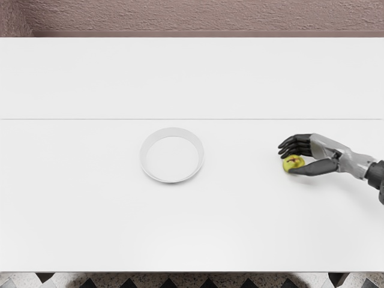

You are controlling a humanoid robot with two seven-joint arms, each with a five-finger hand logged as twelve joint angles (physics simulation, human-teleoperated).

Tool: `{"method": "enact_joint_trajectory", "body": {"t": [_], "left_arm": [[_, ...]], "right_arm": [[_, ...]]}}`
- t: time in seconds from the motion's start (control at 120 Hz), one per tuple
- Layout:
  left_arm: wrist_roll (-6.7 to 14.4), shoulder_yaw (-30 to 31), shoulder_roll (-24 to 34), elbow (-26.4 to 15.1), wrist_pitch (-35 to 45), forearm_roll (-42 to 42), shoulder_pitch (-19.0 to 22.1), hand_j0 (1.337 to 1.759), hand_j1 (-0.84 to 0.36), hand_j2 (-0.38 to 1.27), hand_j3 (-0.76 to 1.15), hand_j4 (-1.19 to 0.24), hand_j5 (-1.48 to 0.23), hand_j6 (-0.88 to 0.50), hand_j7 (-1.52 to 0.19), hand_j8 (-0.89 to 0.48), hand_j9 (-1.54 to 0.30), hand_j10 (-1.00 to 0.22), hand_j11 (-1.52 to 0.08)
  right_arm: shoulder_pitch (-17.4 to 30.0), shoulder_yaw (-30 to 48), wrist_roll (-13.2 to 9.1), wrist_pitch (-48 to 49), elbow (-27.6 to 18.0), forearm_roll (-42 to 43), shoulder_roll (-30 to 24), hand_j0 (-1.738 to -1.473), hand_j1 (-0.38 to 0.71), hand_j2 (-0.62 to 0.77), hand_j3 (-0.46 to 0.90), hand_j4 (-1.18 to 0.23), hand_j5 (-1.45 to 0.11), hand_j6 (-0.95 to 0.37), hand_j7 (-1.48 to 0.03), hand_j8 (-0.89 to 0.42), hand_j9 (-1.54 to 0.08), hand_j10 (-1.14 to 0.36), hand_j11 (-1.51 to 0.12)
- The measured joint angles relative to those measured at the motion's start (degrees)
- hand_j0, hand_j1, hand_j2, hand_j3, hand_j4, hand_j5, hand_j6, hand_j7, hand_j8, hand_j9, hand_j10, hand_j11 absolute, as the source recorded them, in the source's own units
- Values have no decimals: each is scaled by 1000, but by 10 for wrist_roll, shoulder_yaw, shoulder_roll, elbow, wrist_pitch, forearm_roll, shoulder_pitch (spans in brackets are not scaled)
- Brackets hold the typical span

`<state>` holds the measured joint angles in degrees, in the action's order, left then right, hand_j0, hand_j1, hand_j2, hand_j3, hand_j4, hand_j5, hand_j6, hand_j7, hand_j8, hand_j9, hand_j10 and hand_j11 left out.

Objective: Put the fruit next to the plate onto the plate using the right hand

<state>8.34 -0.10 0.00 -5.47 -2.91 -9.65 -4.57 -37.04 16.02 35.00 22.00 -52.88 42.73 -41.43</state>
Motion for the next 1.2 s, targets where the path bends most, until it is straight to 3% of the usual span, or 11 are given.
{"method": "enact_joint_trajectory", "body": {"t": [0.592,0.742,0.917,0.992,1.2], "left_arm": [[0,0,0,0,0,0,0,1658,325,4,0,-21,-27,-21,-27,-21,-27,-21,-26],[0,0,0,0,0,0,0,1658,325,4,0,-21,-27,-21,-27,-21,-26,-21,-26],[0,0,0,0,0,0,0,1658,325,4,0,-21,-27,-21,-27,-21,-26,-21,-26],[0,0,0,0,0,0,0,1658,325,4,0,-21,-27,-21,-26,-21,-26,-21,-26],[0,0,0,0,0,0,0,1658,325,4,0,-21,-26,-21,-26,-21,-26,-21,-26]], "right_arm": [[0,0,0,2,6,1,5,-1649,358,50,0,-671,-942,-694,-904,-390,-953,-370,-967],[-2,0,0,0,6,2,5,-1649,355,169,0,-739,-991,-737,-975,-449,-1005,-424,-1028],[-4,0,0,-1,6,6,5,-1646,319,101,0,-813,-1067,-695,-1062,-450,-1097,-451,-1139],[-7,-1,0,-1,6,7,6,-1646,312,142,-1,-833,-1083,-735,-1084,-479,-1114,-447,-1159],[-19,-1,0,9,3,10,5,-1645,282,74,0,-849,-1130,-795,-1116,-510,-1158,-465,-1177]]}}
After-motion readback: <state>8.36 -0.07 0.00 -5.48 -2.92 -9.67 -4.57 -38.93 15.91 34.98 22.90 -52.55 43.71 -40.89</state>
